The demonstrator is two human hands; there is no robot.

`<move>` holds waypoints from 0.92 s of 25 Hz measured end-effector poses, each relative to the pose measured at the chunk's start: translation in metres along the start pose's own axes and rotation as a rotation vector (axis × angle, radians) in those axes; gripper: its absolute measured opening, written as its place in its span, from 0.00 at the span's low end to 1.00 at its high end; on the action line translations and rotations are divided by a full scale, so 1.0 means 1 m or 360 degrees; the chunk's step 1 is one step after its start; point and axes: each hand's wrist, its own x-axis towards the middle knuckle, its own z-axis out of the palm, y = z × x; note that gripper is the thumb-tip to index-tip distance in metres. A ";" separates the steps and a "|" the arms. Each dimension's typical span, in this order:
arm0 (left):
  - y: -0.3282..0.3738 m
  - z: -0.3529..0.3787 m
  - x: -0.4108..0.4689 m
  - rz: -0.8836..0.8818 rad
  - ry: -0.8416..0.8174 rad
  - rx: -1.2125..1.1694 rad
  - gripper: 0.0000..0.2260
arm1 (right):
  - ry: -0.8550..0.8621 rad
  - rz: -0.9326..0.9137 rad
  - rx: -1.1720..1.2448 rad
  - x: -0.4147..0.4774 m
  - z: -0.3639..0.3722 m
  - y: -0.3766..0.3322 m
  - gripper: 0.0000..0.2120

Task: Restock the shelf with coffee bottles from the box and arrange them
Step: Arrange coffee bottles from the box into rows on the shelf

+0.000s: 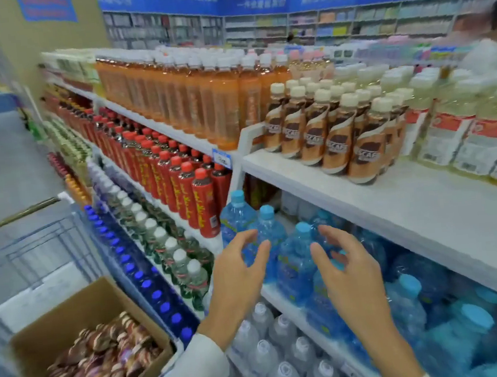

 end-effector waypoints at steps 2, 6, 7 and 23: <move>-0.031 -0.033 -0.034 -0.0165 0.0109 0.0045 0.14 | -0.0190 0.0087 0.0090 -0.027 0.032 0.014 0.16; -0.096 -0.091 -0.098 -0.0528 0.0369 0.0124 0.14 | -0.0607 0.0374 0.0088 -0.077 0.103 0.047 0.23; -0.112 -0.106 -0.113 -0.0644 0.0406 0.0137 0.15 | -0.0719 0.0414 0.0068 -0.088 0.123 0.057 0.22; -0.262 -0.252 -0.213 -0.1436 0.0742 0.0180 0.06 | -0.1459 0.0827 -0.0339 -0.160 0.344 0.074 0.15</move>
